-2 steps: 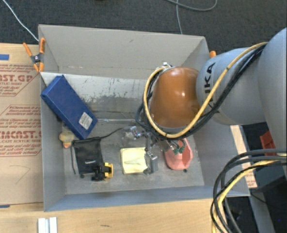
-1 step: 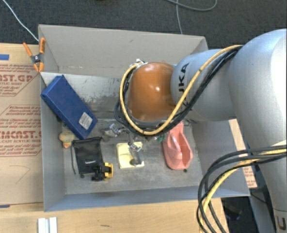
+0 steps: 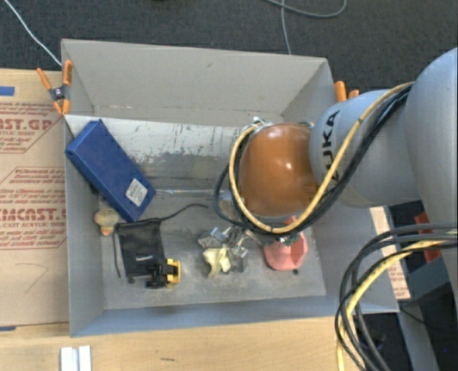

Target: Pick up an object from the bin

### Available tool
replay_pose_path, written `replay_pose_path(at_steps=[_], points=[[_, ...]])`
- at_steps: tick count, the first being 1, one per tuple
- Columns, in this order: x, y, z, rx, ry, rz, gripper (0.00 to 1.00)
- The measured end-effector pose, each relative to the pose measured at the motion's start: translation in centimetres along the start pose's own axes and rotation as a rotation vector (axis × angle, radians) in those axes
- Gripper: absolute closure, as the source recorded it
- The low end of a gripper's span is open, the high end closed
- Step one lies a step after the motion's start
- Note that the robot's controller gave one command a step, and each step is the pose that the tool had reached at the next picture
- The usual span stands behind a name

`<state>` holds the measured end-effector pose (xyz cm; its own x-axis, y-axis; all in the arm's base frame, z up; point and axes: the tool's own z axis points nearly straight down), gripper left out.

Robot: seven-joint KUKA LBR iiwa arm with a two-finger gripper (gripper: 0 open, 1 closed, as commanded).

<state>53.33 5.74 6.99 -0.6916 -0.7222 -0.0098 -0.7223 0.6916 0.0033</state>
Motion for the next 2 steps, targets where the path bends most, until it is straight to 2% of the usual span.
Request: replay_pose_path(at_steps=[1,2], points=[[0.0,0.0,0.0,0.000,0.000,0.000,1.00],[-1.6,-0.4,-8.2,-0.003,0.001,-0.012,1.00]])
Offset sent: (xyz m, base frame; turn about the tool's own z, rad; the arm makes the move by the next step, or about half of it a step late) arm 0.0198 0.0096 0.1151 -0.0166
